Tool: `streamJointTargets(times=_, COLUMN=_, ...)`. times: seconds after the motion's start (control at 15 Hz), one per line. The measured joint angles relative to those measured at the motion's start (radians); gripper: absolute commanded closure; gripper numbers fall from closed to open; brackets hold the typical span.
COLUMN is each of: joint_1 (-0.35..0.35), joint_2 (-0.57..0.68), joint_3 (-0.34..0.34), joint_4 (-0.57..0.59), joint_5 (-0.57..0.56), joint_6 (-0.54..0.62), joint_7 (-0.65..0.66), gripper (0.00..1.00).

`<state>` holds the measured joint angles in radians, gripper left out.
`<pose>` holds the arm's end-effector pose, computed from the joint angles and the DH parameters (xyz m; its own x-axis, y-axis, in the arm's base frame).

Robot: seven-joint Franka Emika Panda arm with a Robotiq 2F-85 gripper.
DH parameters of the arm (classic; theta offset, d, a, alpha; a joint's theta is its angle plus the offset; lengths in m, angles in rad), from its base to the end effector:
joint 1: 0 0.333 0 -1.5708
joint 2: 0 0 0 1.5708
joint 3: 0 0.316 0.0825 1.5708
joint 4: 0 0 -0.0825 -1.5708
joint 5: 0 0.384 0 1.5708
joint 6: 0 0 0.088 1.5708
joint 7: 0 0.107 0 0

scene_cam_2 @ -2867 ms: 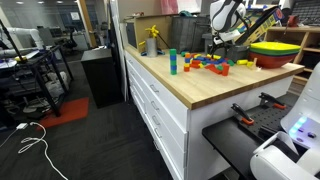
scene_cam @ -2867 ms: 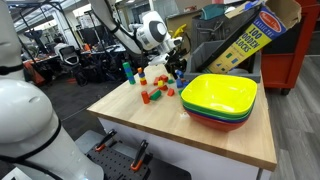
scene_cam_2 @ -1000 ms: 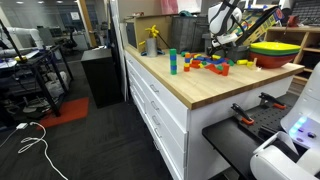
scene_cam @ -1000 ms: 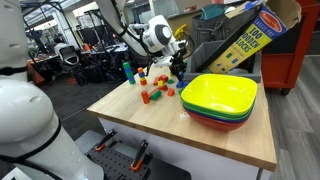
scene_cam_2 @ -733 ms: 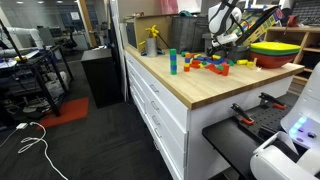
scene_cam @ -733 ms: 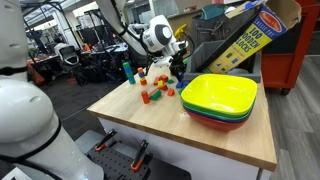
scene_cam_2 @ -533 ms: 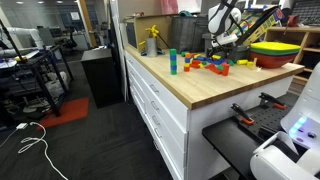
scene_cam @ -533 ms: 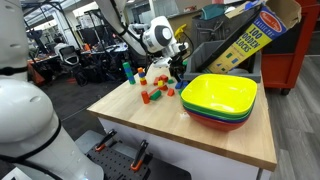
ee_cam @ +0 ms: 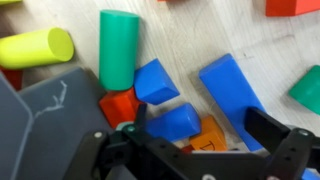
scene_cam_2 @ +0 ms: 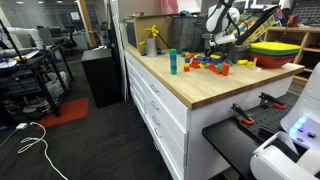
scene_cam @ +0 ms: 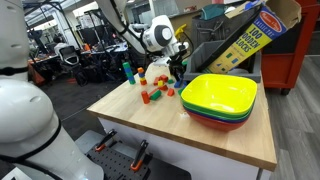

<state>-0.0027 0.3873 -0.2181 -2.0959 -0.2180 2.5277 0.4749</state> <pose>0.5758 -0.1250 0.2431 0.8753 -0.4683 0.1208 -0.4832 -0.8573 0.1775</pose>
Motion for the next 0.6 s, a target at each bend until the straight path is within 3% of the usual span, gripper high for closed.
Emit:
streamJointTargets(times=0.27, joint_1=-0.005, joint_2=0.013, joint_3=0.015, joint_4=0.018, joint_5=0.077, joint_6=0.0, joint_7=-0.021, gripper=0.0)
streamJointTargets(times=0.6, joint_1=-0.001, joint_2=0.02, joint_3=0.006, joint_4=0.02, joint_5=0.071, joint_6=0.001, joint_7=-0.018, gripper=0.0)
